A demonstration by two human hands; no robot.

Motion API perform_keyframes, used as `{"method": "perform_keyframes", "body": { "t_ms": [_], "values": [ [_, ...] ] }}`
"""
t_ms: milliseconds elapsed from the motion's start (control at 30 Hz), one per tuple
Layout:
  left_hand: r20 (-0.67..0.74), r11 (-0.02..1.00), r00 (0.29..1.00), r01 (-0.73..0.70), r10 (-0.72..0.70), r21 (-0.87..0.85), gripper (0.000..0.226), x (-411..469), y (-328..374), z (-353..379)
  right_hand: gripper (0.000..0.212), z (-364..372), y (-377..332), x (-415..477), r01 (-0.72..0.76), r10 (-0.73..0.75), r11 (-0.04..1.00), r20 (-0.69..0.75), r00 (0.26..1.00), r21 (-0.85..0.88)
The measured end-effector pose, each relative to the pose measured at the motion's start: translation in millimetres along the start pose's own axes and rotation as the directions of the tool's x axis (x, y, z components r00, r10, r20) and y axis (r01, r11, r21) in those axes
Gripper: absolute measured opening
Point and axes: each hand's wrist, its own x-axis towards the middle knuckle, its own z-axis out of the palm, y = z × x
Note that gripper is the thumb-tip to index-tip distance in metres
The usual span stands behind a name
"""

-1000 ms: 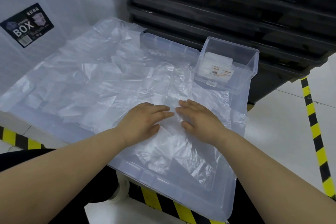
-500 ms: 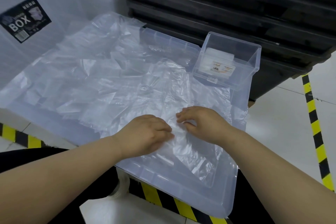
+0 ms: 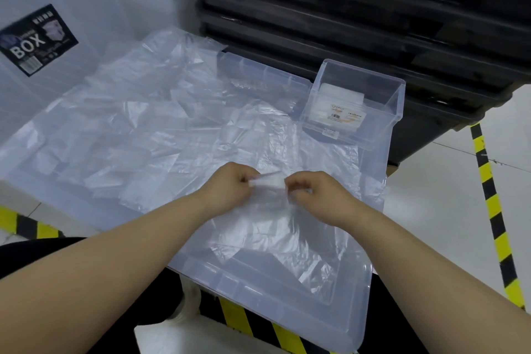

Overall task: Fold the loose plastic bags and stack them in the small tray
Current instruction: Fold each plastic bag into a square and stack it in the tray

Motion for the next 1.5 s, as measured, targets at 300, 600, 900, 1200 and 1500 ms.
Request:
{"method": "perform_keyframes", "body": {
  "t_ms": [300, 600, 900, 1200, 1500],
  "values": [
    [-0.138, 0.951, 0.986, 0.133, -0.097, 0.279, 0.036, 17.7, 18.5, 11.0, 0.012, 0.4, 0.2, -1.2, -0.127, 0.123, 0.976, 0.035, 0.992, 0.177],
    [-0.164, 0.995, 0.984, 0.080, -0.069, 0.065, 0.043, 30.5, 18.0, 8.9, 0.032, 3.4, 3.3, -1.5, -0.157, 0.160, 0.981, -0.019, 0.987, 0.111],
    [-0.211, 0.945, 0.954, -0.148, 0.214, 0.291, 0.028, 6.1, 11.0, 1.4, 0.015, 4.7, 3.3, -6.4, -0.157, 0.155, 0.986, 0.031, 0.987, 0.049],
    [0.144, 0.479, 0.819, -0.457, 0.556, 0.750, 0.063, -11.9, -32.8, 18.1, 0.023, 6.9, 7.8, -11.9, -0.065, 0.068, 0.997, 0.063, 0.996, -0.050],
    [0.174, 0.457, 0.885, -0.380, 0.431, 0.804, 0.065, -8.8, -32.9, 21.6, 0.013, 1.1, 13.3, -20.8, -0.063, 0.086, 0.961, 0.074, 0.994, -0.268]
  ]
}}
